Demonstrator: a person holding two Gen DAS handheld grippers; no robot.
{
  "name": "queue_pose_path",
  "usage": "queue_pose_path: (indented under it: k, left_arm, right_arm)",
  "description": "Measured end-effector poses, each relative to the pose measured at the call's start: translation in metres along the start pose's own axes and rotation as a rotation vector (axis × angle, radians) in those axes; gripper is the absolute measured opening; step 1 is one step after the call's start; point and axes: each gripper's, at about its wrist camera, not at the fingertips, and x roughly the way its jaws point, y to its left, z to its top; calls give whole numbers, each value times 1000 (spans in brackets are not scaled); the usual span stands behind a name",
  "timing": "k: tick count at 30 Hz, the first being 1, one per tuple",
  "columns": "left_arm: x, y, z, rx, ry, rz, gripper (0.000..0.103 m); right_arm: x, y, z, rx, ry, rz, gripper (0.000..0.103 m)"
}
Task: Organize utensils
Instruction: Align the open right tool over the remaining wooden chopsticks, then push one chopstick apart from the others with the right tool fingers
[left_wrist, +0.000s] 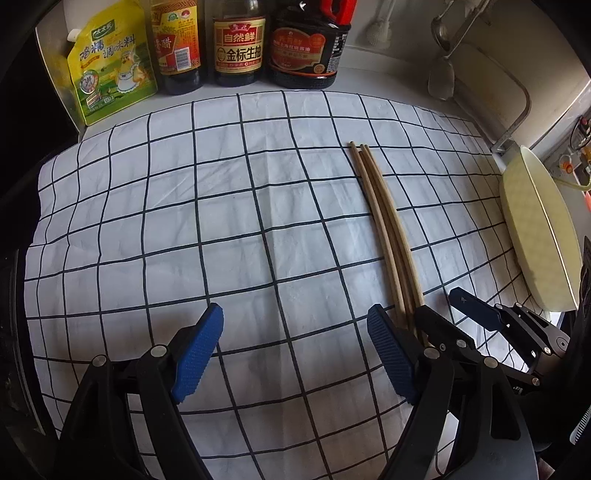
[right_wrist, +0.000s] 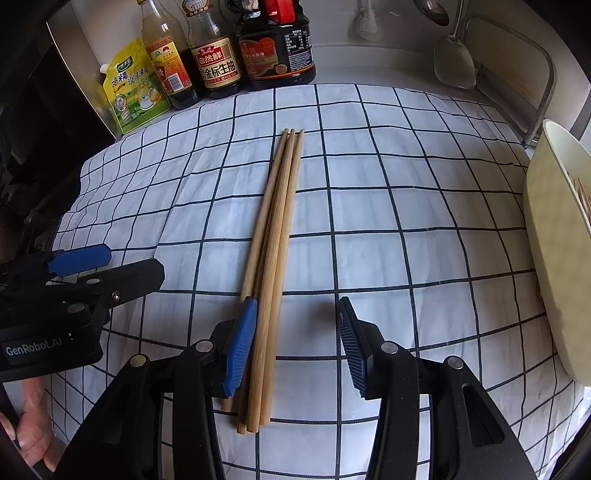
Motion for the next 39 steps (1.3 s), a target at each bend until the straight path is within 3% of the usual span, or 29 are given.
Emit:
queue_pose_path:
  k: [17, 28, 34, 39]
  left_arm:
    - [25, -26, 6, 31, 10, -60, 79]
    - [27, -24, 9, 26, 1, -34, 79]
    - [26, -26, 9, 35, -5, -29, 79]
    - [31, -33, 6, 60, -1, -14, 79]
  right_arm:
    - [-6, -28, -3, 27, -31, -24, 44]
    - [-2, -30, 2, 8, -33, -51, 44]
    - [2, -23, 2, -63, -30, -98, 44]
    - [1, -36, 2, -39, -35, -112, 44]
